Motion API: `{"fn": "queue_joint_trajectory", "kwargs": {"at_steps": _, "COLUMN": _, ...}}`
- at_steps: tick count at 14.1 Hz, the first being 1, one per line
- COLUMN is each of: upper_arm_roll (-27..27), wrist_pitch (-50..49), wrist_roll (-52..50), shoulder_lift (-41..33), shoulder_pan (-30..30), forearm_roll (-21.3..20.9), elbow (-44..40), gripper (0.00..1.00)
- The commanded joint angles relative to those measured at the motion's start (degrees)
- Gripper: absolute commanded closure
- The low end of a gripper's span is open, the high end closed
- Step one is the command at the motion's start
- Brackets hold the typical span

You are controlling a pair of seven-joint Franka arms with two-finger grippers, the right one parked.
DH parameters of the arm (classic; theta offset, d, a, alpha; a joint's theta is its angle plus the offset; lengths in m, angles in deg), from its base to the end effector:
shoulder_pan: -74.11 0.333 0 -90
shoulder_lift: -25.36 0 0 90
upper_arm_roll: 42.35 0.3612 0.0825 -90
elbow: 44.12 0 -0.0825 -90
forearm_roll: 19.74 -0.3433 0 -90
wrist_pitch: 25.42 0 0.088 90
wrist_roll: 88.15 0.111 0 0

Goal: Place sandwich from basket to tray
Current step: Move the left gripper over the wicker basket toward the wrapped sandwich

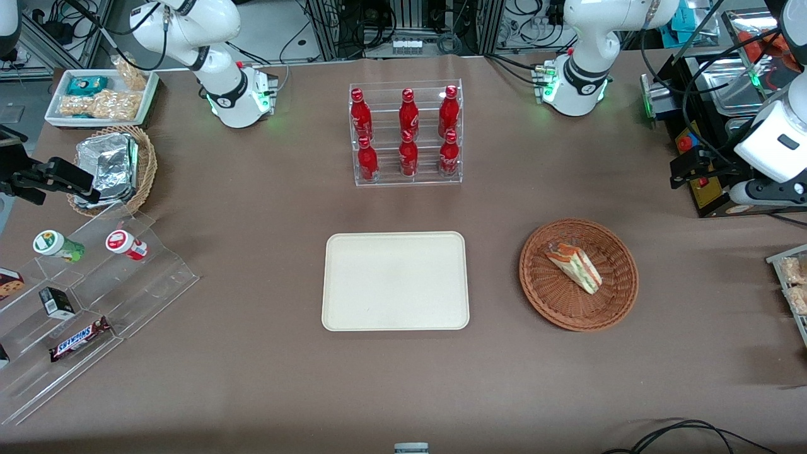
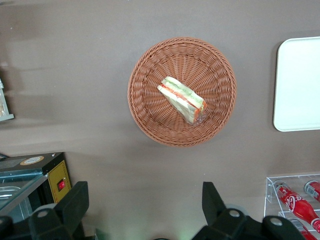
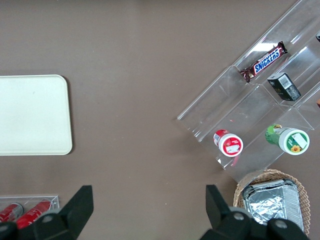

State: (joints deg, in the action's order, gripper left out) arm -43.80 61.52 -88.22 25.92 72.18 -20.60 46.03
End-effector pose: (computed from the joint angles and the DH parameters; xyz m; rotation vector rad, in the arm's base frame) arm 0.5101 -0.0283 0.6551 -3.1219 0.0897 0.1020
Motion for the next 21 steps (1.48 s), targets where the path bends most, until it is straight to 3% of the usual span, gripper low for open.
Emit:
{"fn": "queue_joint_trajectory", "kwargs": {"at_steps": 1, "upper_arm_roll": 0.6, "wrist_pitch": -2.0, "wrist_roll": -0.9, "shoulder_lift": 1.0, "shoulder_pan": -0.6, "forearm_roll": 0.7, "elbow": -2.0, "gripper": 0.00}}
{"fn": "queue_joint_trajectory", "kwargs": {"at_steps": 8, "upper_arm_roll": 0.6, "wrist_pitch": -2.8, "wrist_roll": -0.9, "shoulder_lift": 0.8, "shoulder_pan": -0.4, "forearm_roll": 0.7, "elbow": -1.3, "gripper": 0.00}}
{"fn": "queue_joint_trajectory", "kwargs": {"at_steps": 12, "upper_arm_roll": 0.7, "wrist_pitch": -0.7, "wrist_roll": -2.2, "shoulder_lift": 1.4, "shoulder_pan": -0.4, "forearm_roll": 0.9, "elbow": 3.9, "gripper": 0.00}}
{"fn": "queue_joint_trajectory", "kwargs": {"at_steps": 15, "upper_arm_roll": 0.5, "wrist_pitch": 12.4, "wrist_roll": -5.3, "shoulder_lift": 1.9, "shoulder_pan": -0.8, "forearm_roll": 0.9, "elbow": 13.1, "gripper": 0.00}}
{"fn": "queue_joint_trajectory", "kwargs": {"at_steps": 19, "upper_arm_roll": 0.1, "wrist_pitch": 30.1, "wrist_roll": -17.6, "shoulder_lift": 6.5, "shoulder_pan": -3.6, "forearm_roll": 0.1, "elbow": 21.9, "gripper": 0.00}}
{"fn": "queue_joint_trajectory", "kwargs": {"at_steps": 21, "upper_arm_roll": 0.1, "wrist_pitch": 35.8, "wrist_roll": -31.7, "shoulder_lift": 8.0, "shoulder_pan": -5.0, "forearm_roll": 0.1, "elbow": 24.7, "gripper": 0.00}}
